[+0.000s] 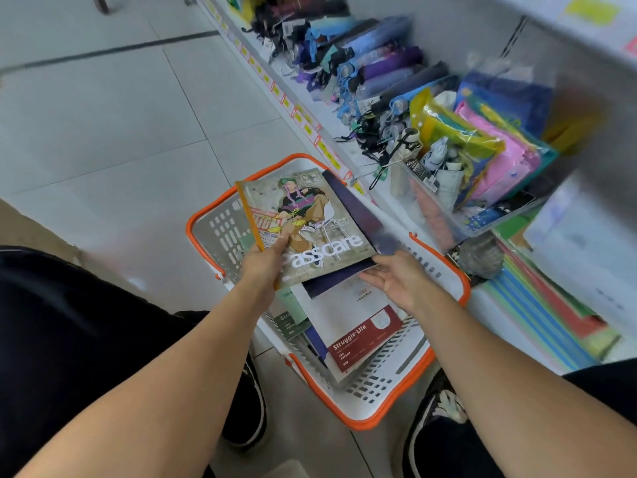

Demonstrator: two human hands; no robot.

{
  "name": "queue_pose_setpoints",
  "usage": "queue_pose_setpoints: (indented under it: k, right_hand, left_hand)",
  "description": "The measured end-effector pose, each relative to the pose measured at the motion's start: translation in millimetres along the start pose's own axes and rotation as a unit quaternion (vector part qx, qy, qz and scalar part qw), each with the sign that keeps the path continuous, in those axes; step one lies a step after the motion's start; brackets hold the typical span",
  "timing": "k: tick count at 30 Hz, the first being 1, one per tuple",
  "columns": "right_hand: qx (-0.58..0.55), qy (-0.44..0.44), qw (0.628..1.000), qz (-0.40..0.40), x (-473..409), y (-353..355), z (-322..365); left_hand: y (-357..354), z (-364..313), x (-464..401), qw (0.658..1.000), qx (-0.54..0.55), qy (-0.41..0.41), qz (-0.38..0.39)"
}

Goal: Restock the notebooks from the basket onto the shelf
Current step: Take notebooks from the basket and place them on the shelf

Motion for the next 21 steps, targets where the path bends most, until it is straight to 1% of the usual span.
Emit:
queue_pose_setpoints:
  k: [4,6,10,13,15,16,18,21]
  right_hand:
    - [-0.030,0.059,0.997,0.046,38,-13,51]
    - [-0.043,0.089,0.993,0.065,60,-20,84]
    - [-0.056,0.146,0.981,0.113,109,-39,152]
    - [-0.034,0.168,0.967,0.187,152,-47,203]
    - [-0.011,0.169,0.953,0.251,183,-47,234]
    - [0.000,0.173,0.947,0.270,197,-46,245]
    - [0.012,0.202,0.943,0.264,217,-43,260]
    - [-0.009,0.287,0.941,0.178,232,-38,274]
  left_hand:
    - [-19,-38,26,0.997,0.005,-0.061,0.043]
    - [-33,-67,42,0.991,0.043,-0.103,0.078]
    - [-66,-146,81,0.962,0.112,-0.197,0.154]
    - [-91,-202,112,0.936,0.094,-0.254,0.226]
    - [-108,-232,132,0.919,0.084,-0.277,0.270]
    - [-116,-245,141,0.908,0.082,-0.287,0.294]
    - [-136,-265,159,0.881,0.072,-0.313,0.347]
    - [-170,-288,186,0.840,0.025,-0.379,0.388]
Point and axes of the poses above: each hand's wrist, its own x-axis away from the middle knuckle, its own y-axis out of the back of the hand, z = x × y, the point moved 1 cm from there along -x, towards the middle knuckle, and after that the axes turned 7 degrees about -x, right-handed, at the moved point
